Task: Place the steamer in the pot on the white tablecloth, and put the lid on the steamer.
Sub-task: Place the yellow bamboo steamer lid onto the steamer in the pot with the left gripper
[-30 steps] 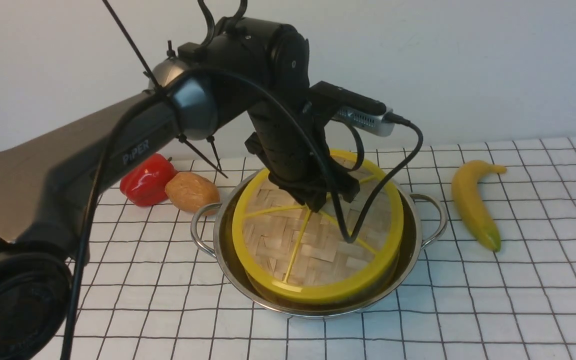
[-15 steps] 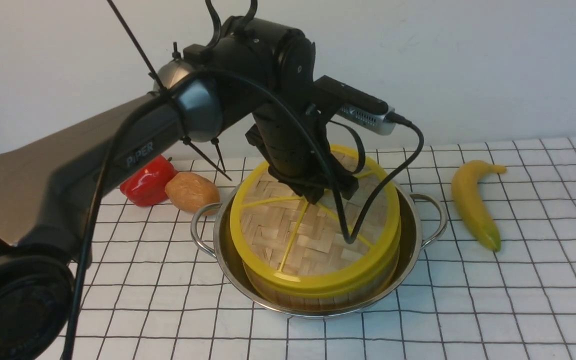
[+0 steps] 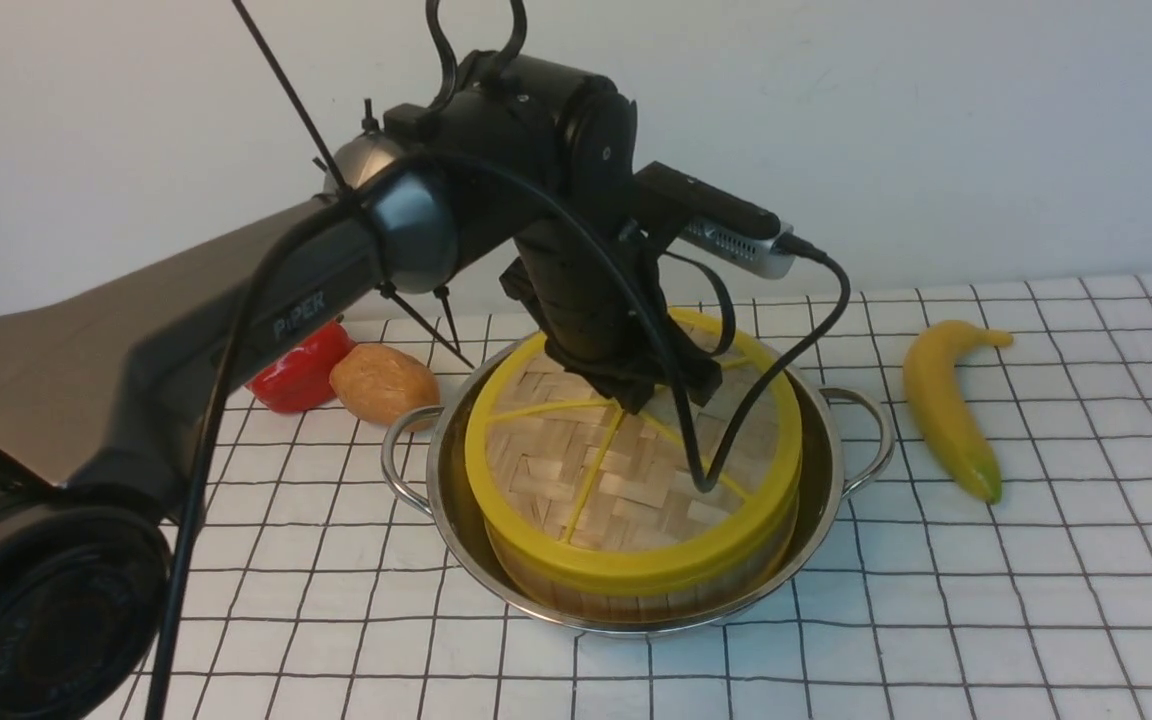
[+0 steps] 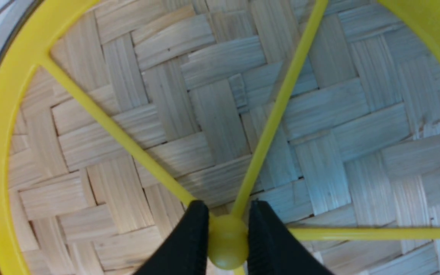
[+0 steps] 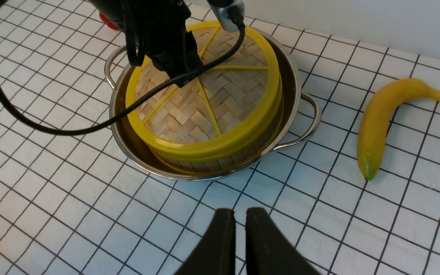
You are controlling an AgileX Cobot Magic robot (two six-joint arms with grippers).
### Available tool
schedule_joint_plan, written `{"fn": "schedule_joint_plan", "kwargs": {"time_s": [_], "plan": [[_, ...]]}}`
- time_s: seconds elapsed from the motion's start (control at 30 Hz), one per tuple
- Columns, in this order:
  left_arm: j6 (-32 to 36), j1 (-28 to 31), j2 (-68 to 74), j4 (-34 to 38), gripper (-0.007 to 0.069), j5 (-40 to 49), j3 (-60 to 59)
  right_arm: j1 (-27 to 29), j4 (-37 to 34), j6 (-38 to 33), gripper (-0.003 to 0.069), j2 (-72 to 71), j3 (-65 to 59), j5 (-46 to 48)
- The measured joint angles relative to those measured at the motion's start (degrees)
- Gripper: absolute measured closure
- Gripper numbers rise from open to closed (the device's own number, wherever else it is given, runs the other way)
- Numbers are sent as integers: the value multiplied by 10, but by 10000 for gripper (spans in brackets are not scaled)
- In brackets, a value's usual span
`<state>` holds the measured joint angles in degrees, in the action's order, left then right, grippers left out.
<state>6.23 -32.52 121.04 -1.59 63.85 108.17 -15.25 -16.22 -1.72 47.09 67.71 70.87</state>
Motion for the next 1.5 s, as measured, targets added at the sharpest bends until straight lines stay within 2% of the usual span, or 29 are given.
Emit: {"fn": "schedule_joint_plan", "kwargs": {"time_s": [1.5], "plan": [[4, 0, 20, 10, 501, -26, 6, 0, -1, 0, 567, 0, 0, 0]]}}
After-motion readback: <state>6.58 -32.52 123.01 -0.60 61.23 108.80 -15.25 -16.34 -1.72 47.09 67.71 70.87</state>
